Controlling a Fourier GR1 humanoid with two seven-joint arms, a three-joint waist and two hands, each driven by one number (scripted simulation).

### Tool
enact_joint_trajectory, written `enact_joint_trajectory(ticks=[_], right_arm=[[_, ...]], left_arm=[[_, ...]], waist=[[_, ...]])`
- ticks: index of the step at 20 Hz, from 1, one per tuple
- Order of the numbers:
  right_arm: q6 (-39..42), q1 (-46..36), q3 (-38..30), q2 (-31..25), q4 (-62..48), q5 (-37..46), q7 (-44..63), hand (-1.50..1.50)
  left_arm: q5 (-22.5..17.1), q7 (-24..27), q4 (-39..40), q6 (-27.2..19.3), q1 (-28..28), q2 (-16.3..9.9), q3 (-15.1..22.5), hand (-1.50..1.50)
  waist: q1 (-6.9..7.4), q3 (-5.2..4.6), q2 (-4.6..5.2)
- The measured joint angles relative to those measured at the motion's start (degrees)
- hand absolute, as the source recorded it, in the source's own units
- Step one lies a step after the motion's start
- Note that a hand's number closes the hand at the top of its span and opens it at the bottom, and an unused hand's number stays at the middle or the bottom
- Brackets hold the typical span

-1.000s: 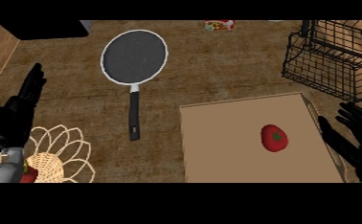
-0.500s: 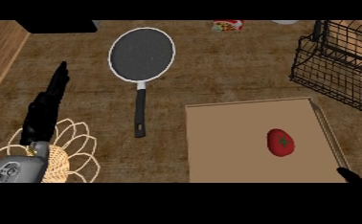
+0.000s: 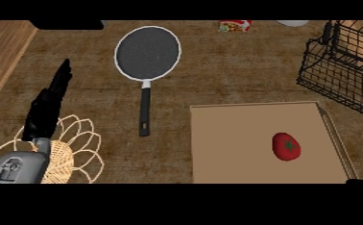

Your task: Pick the tomato from the tray and place it in the tiered basket

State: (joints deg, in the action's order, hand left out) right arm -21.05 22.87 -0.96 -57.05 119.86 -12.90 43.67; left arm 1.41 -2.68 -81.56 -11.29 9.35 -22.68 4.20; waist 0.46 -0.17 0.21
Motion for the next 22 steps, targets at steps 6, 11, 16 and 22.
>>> enact_joint_trajectory(ticks=[6,11,16,22], right_arm=[[2.78,-11.44,4.79,-0.59,-2.49,0.21,12.62,-1.50],[4.99,-19.03,10.57,1.82,-6.63,1.14,16.77,-1.50],[7.33,-22.23,14.13,4.05,-10.57,2.74,18.19,-1.50],[8.34,-22.49,17.55,8.15,-11.53,7.68,18.83,-1.50]], left_arm=[[1.05,-0.69,-1.54,0.29,-0.37,0.98,0.13,0.00],[1.73,-0.77,-0.52,0.66,0.27,1.66,-0.29,0.00],[2.23,-1.30,-1.70,1.00,-0.47,2.25,-0.75,0.00],[2.45,0.06,-0.29,2.35,-0.33,2.14,-2.88,0.00]], waist=[[0.59,0.08,-0.02],[0.65,0.10,0.02],[0.31,0.14,-0.09],[-0.23,0.15,-0.18]])
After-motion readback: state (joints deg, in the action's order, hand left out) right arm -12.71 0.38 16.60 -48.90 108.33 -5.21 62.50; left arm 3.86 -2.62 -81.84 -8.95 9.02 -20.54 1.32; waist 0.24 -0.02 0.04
